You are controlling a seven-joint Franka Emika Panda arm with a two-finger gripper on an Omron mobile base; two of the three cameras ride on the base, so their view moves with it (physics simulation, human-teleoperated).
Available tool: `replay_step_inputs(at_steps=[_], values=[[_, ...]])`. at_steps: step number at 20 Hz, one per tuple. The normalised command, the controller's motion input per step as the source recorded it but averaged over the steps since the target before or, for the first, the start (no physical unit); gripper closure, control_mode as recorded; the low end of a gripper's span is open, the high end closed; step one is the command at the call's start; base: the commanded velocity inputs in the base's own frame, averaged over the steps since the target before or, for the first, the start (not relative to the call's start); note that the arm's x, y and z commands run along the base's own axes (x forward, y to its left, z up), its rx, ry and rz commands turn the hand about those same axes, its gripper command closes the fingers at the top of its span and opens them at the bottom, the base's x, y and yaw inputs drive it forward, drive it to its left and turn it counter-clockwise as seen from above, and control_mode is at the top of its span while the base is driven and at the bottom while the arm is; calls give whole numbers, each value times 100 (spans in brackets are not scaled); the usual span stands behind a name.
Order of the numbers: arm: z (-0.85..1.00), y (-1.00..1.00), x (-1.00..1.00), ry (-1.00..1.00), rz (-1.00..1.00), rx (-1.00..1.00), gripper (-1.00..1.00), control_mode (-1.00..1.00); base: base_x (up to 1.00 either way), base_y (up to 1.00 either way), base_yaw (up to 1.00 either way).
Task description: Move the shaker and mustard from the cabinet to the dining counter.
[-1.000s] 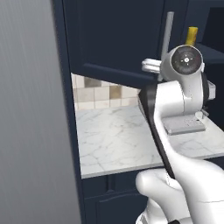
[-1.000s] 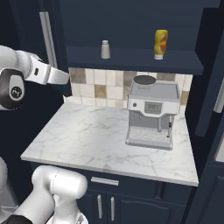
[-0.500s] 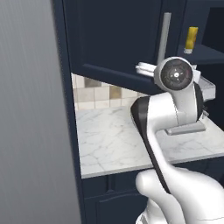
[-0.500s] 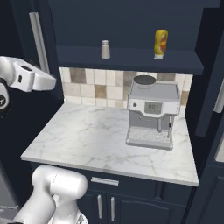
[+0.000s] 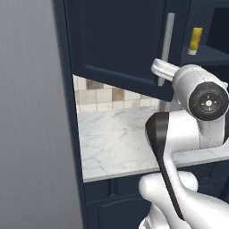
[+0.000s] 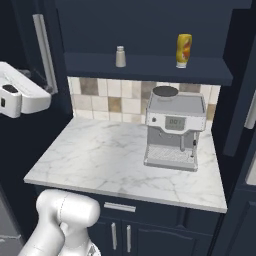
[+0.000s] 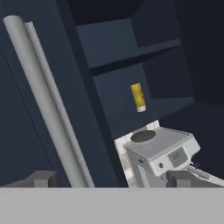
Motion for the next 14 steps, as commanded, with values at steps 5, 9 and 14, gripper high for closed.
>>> replay_step_inputs(at_steps=[5, 9, 14], values=[[26, -17, -29, 1, 1, 11, -100, -100, 0, 0, 0], [9, -53, 0, 0, 12, 32, -100, -100, 0, 0, 0], [0, -34, 0, 0, 12, 53, -100, -100, 0, 0, 0]])
